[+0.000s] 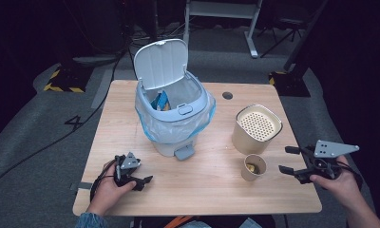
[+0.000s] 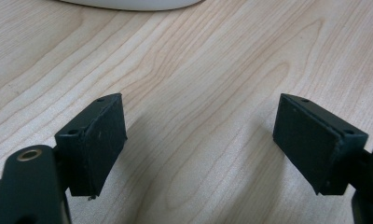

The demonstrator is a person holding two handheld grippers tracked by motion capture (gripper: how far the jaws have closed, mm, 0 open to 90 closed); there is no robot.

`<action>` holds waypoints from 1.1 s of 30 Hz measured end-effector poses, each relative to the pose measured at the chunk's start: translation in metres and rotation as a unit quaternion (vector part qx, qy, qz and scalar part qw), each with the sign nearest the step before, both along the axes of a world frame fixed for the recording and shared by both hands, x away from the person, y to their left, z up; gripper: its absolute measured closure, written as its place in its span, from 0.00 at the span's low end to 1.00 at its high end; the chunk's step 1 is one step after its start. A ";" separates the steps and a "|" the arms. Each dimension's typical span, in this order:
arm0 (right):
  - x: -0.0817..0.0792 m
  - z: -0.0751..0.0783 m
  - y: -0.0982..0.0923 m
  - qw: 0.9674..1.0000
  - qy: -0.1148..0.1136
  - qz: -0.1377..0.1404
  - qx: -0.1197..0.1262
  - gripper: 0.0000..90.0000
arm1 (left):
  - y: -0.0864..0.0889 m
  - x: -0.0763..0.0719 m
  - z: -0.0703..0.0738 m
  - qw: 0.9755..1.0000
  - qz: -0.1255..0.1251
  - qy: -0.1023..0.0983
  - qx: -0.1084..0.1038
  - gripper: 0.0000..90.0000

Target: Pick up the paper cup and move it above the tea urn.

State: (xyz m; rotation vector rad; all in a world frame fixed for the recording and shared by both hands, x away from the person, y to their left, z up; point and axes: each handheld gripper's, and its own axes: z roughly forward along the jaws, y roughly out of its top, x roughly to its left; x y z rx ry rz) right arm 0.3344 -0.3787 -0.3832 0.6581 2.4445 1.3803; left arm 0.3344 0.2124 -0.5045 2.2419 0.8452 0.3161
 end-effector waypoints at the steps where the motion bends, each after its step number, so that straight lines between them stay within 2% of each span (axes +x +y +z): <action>1: 0.000 -0.006 -0.001 1.000 0.004 0.000 0.002 0.25 | 0.000 0.000 0.000 1.000 0.000 0.000 0.001 0.19; 8: 0.002 -0.039 -0.004 1.000 0.009 0.014 -0.005 0.25 | 0.000 0.000 0.000 1.000 0.000 0.000 0.000 0.19; 16: 0.006 -0.067 -0.001 0.999 0.037 0.016 -0.015 0.24 | 0.000 0.000 0.000 1.000 0.000 0.000 0.000 0.19; 22: 0.008 -0.092 0.008 0.999 0.049 0.014 -0.011 0.24 | 0.000 0.000 0.000 1.000 0.000 0.000 0.000 0.19; 33: 0.017 -0.112 0.033 0.999 0.040 0.032 -0.003 0.25 | 0.000 0.000 0.000 1.000 0.001 0.001 -0.002 0.19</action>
